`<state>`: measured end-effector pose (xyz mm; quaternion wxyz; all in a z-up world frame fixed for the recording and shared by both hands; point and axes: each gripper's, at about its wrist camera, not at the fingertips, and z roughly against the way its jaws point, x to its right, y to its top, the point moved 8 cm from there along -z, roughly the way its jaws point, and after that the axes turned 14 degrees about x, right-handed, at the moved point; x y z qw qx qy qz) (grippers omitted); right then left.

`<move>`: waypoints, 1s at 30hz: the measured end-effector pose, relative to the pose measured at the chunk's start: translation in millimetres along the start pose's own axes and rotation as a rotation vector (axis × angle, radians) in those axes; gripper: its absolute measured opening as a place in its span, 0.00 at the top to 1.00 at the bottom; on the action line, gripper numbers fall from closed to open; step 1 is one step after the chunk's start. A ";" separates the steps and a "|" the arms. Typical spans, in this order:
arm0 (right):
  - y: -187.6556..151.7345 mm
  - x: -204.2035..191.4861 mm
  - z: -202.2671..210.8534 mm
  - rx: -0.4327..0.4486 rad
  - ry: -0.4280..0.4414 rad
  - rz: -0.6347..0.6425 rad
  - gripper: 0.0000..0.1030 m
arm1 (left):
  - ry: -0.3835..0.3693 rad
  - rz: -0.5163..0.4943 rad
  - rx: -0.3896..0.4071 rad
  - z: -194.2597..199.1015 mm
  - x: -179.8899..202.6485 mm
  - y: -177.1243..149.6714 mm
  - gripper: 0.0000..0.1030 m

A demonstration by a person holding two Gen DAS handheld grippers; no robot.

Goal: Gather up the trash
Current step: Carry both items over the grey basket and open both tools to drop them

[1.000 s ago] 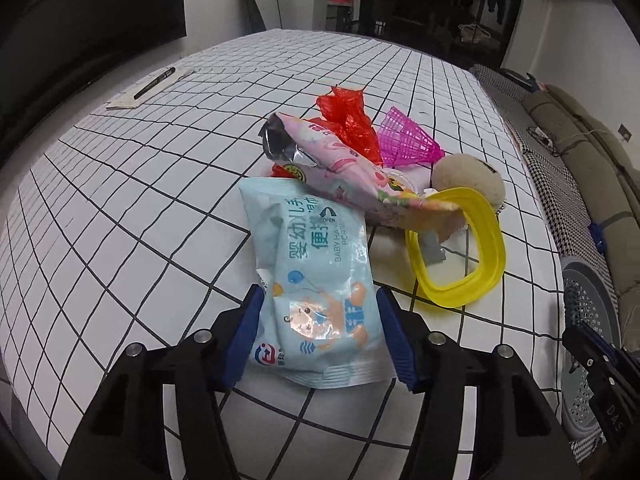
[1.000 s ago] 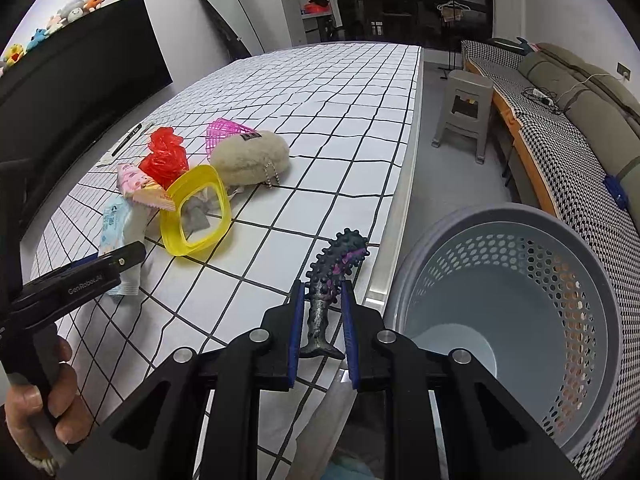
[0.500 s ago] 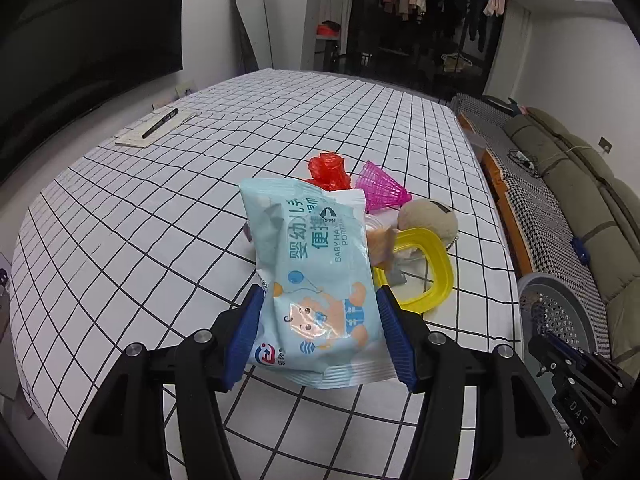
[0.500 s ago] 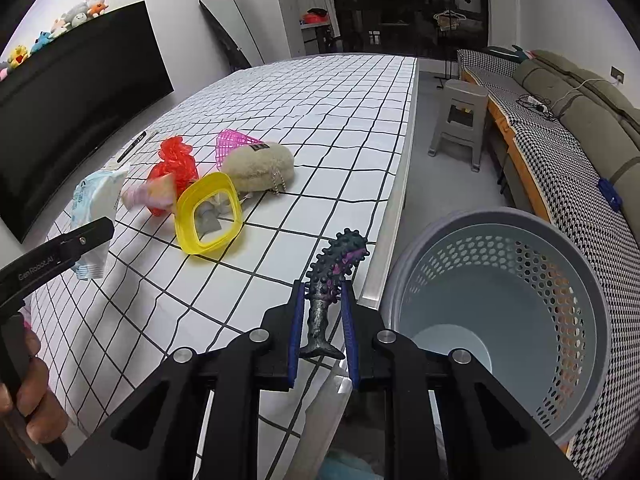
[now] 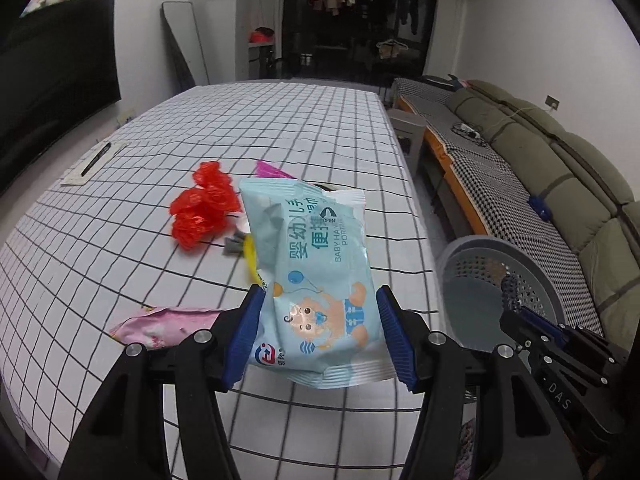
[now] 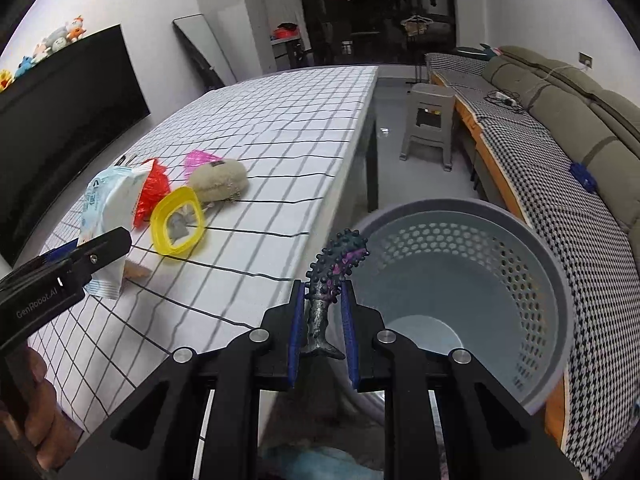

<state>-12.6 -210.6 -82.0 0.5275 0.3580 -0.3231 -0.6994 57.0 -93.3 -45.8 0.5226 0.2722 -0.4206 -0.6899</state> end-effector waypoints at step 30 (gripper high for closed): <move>-46.6 148.3 -11.4 -0.106 -0.134 -0.169 0.82 | -0.261 -0.210 -0.224 -66.1 169.8 -66.2 0.45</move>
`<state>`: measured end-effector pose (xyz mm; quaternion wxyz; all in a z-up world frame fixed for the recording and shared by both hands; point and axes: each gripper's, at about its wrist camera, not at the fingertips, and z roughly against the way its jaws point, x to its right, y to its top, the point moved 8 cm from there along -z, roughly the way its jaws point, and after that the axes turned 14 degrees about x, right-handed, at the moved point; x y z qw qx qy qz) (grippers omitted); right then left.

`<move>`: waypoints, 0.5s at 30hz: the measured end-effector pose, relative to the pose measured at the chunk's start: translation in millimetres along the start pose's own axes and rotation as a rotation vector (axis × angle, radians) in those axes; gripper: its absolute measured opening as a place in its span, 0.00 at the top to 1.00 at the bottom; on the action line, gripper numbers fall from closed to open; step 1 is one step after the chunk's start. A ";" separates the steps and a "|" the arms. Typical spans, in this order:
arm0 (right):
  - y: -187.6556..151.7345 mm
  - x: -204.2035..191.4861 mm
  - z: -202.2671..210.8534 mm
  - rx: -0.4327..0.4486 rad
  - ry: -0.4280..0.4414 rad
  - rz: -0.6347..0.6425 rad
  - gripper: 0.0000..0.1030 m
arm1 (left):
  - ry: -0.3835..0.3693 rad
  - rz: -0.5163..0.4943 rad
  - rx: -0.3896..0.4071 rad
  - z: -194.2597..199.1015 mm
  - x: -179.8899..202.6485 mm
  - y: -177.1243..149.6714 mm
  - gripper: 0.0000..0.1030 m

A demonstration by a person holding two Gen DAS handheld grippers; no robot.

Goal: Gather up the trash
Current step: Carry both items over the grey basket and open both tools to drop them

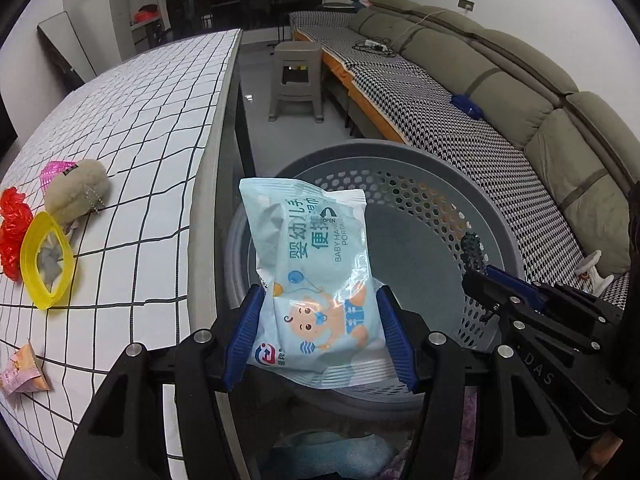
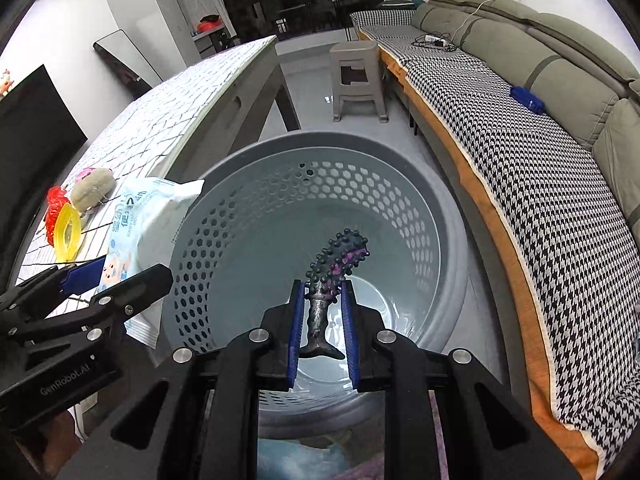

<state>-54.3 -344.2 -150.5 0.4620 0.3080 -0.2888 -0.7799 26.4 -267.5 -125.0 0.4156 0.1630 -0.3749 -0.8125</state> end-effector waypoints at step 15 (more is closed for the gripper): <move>6.4 2.4 6.5 0.052 0.002 -0.003 0.54 | 0.038 0.016 0.020 2.3 -8.3 5.8 0.31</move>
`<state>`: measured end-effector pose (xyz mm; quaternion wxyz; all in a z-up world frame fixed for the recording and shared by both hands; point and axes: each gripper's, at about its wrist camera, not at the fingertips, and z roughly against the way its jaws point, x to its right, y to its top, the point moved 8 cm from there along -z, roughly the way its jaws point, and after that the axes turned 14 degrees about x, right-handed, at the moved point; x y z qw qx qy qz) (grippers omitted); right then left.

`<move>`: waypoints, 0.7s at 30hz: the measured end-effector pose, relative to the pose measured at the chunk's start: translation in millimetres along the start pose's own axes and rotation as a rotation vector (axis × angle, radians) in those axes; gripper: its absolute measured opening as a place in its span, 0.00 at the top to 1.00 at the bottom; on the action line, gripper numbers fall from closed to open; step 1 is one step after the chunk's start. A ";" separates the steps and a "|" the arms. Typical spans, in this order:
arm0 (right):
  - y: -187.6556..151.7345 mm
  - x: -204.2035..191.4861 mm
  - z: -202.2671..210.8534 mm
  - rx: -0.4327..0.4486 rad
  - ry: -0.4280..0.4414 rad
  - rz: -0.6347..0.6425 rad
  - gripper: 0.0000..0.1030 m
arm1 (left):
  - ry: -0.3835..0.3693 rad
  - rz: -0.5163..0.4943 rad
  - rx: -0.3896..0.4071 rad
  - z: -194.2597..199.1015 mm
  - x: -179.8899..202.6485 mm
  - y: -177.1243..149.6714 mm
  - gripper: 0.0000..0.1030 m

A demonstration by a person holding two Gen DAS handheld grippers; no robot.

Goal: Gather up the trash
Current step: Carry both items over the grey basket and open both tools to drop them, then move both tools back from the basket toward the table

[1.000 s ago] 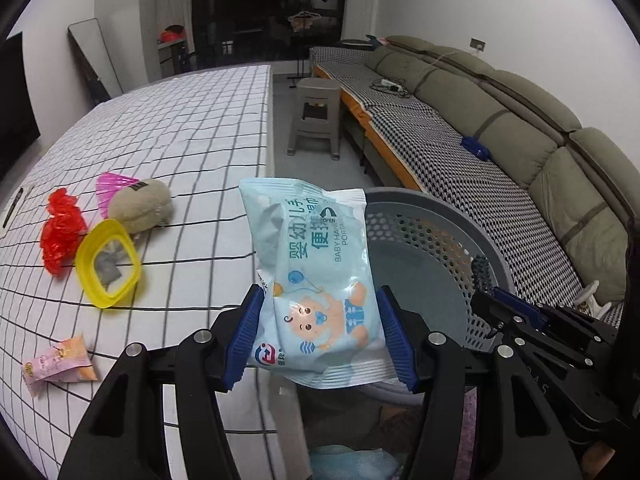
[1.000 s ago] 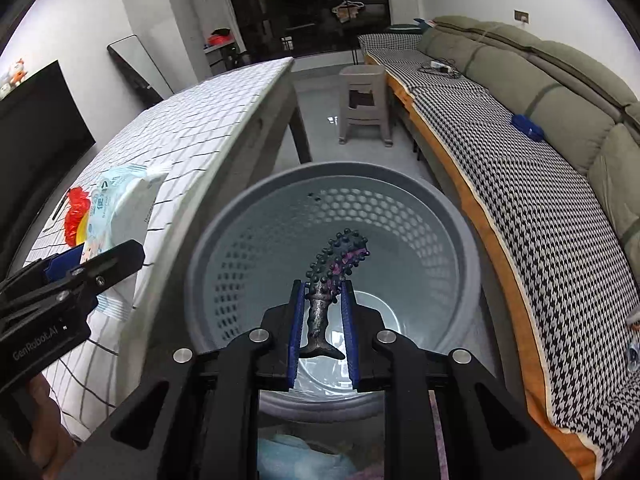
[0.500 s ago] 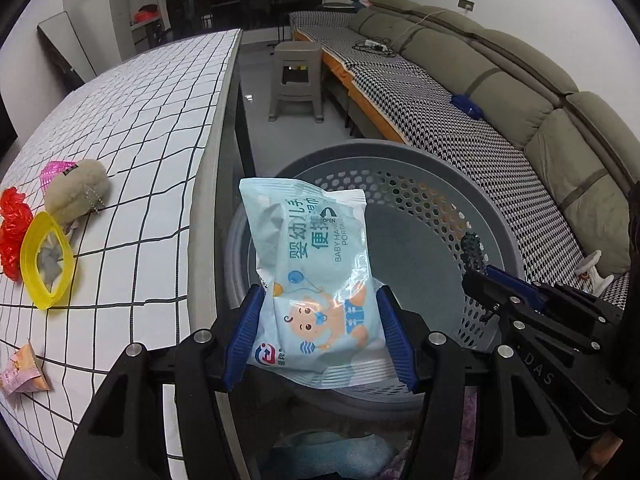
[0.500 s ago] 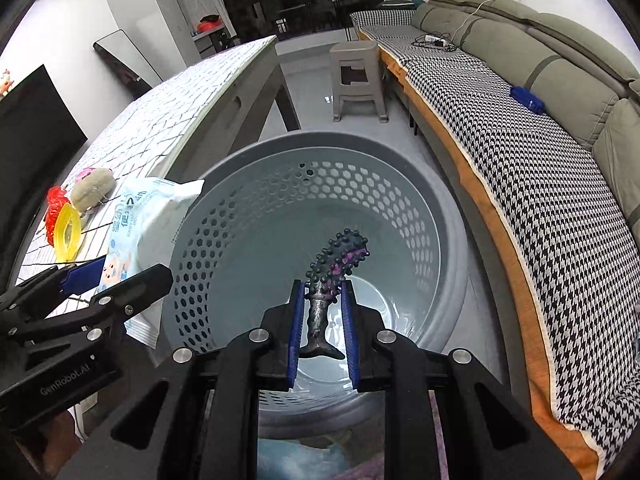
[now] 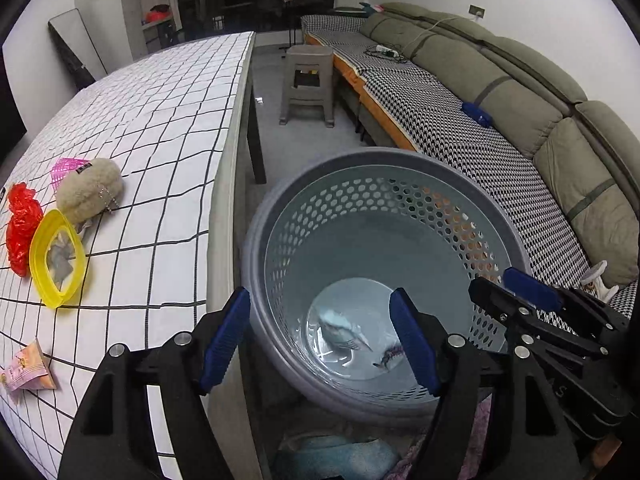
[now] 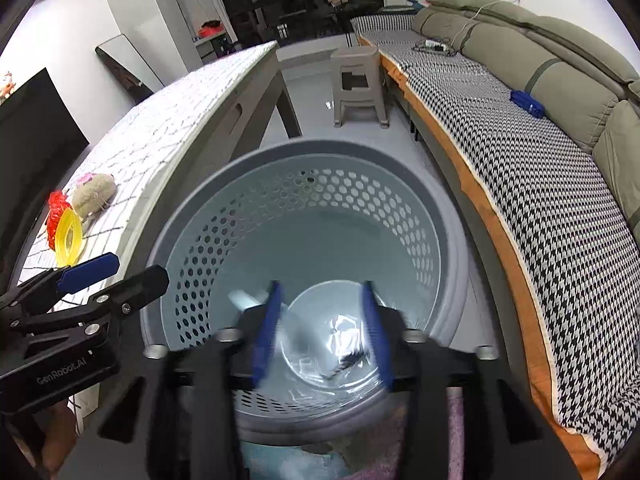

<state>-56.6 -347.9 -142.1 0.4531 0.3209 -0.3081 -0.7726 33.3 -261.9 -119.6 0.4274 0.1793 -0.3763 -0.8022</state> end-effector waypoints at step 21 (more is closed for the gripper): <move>10.3 1.6 22.1 0.057 -0.018 -0.022 0.41 | 0.019 0.035 0.066 19.0 -13.6 8.2 0.11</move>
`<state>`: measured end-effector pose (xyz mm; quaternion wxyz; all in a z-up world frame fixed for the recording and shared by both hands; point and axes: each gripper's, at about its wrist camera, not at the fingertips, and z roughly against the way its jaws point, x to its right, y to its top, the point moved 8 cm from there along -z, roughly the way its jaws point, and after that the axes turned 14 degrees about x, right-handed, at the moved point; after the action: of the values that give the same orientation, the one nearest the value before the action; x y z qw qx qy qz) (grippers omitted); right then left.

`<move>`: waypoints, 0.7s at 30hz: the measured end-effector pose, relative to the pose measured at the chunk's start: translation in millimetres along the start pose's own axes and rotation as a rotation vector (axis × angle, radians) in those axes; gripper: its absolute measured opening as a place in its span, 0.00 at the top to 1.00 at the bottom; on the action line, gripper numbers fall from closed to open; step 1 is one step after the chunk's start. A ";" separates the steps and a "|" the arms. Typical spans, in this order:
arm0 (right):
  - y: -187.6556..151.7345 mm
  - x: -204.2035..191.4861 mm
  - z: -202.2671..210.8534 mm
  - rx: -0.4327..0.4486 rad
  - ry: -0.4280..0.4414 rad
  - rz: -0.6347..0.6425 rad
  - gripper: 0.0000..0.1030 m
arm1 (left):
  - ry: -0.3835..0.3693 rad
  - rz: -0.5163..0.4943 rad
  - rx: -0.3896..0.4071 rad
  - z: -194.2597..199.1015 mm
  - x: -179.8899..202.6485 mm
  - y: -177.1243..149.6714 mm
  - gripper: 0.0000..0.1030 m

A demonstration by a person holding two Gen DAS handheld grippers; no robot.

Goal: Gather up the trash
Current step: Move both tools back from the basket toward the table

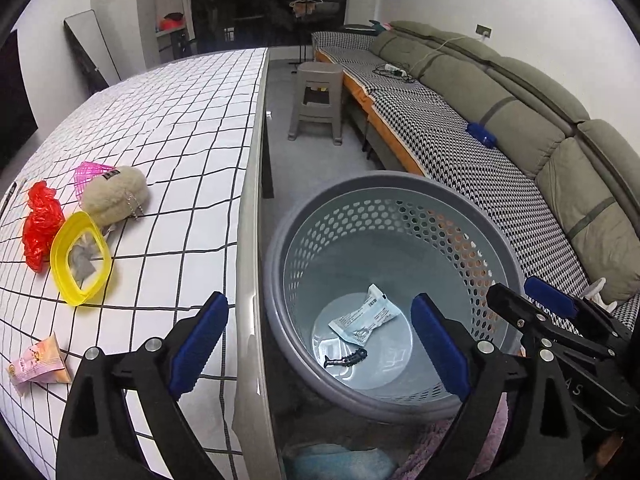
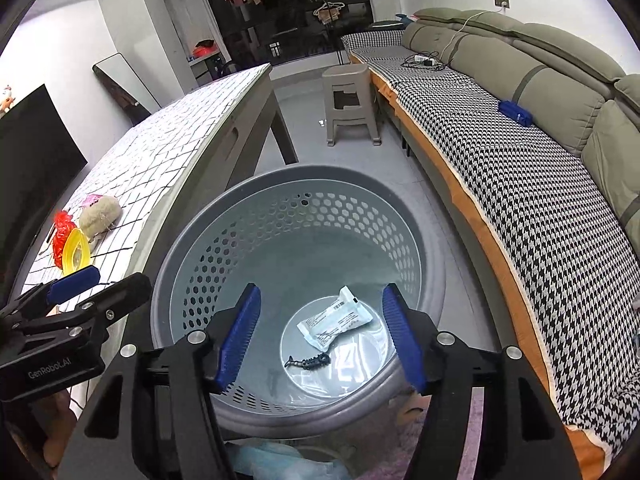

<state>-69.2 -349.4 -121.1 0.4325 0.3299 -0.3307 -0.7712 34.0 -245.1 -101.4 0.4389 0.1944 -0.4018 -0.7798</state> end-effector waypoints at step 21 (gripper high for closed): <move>9.0 -37.8 31.4 0.057 0.016 0.059 0.34 | 0.029 0.045 0.106 42.0 -33.0 13.0 0.09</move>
<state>-74.7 -312.6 -87.9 0.4483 0.3383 -0.3585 -0.7457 31.1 -202.1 -67.5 0.4512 0.2194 -0.4407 -0.7443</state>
